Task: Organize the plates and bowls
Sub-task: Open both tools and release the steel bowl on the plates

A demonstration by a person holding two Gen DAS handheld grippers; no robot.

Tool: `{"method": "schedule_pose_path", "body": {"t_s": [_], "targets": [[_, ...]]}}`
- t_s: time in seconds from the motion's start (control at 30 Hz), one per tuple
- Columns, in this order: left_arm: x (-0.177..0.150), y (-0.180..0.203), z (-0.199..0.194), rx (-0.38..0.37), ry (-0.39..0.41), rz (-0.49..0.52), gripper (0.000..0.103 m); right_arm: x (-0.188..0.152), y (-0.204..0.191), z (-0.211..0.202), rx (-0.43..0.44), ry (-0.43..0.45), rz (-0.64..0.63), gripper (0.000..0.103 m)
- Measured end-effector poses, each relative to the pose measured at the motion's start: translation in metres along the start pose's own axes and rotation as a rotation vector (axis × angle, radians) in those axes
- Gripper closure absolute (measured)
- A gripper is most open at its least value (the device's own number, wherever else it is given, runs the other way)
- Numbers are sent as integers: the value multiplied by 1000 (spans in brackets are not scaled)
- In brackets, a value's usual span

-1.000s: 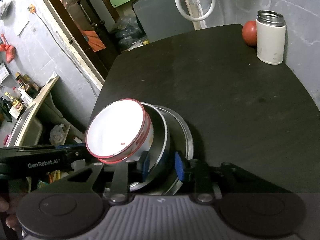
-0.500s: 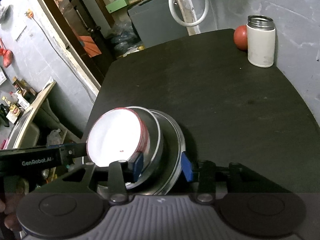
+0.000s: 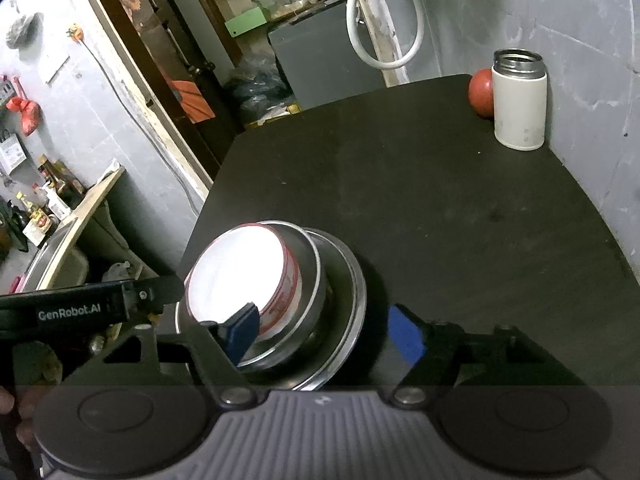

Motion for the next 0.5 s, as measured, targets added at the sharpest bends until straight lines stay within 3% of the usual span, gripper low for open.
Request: {"method": "schedule_pose_path", "body": {"t_s": [0.23, 0.3, 0.43, 0.5], "targets": [[-9, 3, -6, 18, 51, -15, 20, -2, 5, -8, -1, 30, -22, 16], [-9, 4, -7, 15, 60, -24, 12, 0, 7, -13, -6, 48, -28, 12], [-6, 6, -14, 9, 94, -24, 4, 2, 12, -22, -18, 97, -5, 0], [-7, 6, -19, 9, 119, -18, 3, 0, 13, -24, -18, 107, 2, 0]]}}
Point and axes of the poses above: each gripper's, at about its wrist camera, not at the fingertips, and z roughly the way its jaws point, y to its right, x to its top, the point moved 8 cm from there along z, roughly the way its jaws point, and after that the axes turned 12 degrees about -z, right-handed, at the moved point
